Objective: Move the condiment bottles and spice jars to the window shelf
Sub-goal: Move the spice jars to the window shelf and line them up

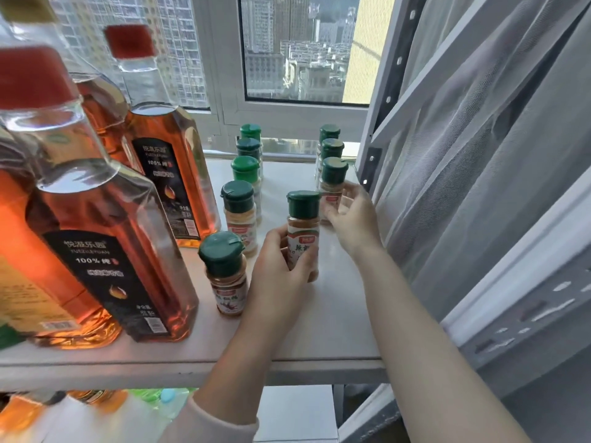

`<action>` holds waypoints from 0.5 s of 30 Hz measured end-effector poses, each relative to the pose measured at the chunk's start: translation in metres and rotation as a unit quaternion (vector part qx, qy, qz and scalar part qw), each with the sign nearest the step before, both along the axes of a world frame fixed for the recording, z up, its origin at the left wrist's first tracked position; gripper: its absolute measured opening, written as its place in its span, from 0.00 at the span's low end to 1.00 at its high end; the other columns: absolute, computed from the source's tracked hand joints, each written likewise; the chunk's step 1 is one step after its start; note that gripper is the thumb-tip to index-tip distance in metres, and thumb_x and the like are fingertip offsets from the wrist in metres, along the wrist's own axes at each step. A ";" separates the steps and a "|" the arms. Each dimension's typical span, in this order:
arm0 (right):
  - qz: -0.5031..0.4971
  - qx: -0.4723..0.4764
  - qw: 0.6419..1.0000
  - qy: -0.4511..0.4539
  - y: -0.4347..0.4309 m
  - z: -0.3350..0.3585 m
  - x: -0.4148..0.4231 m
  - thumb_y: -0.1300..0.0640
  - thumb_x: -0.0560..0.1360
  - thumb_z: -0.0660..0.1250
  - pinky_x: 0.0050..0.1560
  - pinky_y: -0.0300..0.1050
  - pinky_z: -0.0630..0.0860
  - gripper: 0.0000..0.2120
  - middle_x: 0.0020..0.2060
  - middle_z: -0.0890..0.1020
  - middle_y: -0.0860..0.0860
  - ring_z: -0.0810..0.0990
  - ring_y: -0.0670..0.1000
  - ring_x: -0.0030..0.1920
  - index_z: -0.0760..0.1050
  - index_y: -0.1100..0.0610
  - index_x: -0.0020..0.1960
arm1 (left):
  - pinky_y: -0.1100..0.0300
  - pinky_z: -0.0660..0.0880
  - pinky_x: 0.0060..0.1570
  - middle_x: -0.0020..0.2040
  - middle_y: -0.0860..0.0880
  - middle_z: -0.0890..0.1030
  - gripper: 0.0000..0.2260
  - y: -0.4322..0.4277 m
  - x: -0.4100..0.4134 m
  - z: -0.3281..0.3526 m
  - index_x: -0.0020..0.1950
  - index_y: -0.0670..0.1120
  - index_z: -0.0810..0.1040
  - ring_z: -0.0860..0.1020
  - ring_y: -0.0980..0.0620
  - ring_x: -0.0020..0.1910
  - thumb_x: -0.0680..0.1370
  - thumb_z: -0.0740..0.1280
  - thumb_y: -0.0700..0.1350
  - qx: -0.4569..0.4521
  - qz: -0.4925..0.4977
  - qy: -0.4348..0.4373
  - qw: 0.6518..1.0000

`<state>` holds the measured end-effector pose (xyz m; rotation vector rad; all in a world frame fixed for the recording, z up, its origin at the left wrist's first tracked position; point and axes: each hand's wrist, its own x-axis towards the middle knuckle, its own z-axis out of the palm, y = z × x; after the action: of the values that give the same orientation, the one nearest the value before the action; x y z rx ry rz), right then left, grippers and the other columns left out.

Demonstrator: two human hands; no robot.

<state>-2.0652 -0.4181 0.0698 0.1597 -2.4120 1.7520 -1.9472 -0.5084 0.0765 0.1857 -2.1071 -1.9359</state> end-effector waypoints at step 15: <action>-0.151 -0.043 0.983 0.093 0.020 0.034 0.035 0.54 0.76 0.64 0.59 0.47 0.73 0.14 0.55 0.79 0.54 0.78 0.52 0.55 0.72 0.60 0.59 | 0.77 0.70 0.28 0.40 0.57 0.75 0.13 0.016 -0.031 0.002 0.57 0.47 0.68 0.75 0.69 0.30 0.76 0.66 0.38 -0.070 -0.002 -0.035 0.997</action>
<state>-2.0302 -0.3978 0.1036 -0.0506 -2.0988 1.6203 -1.9783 -0.4928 0.0782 0.2226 -2.2793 -1.8014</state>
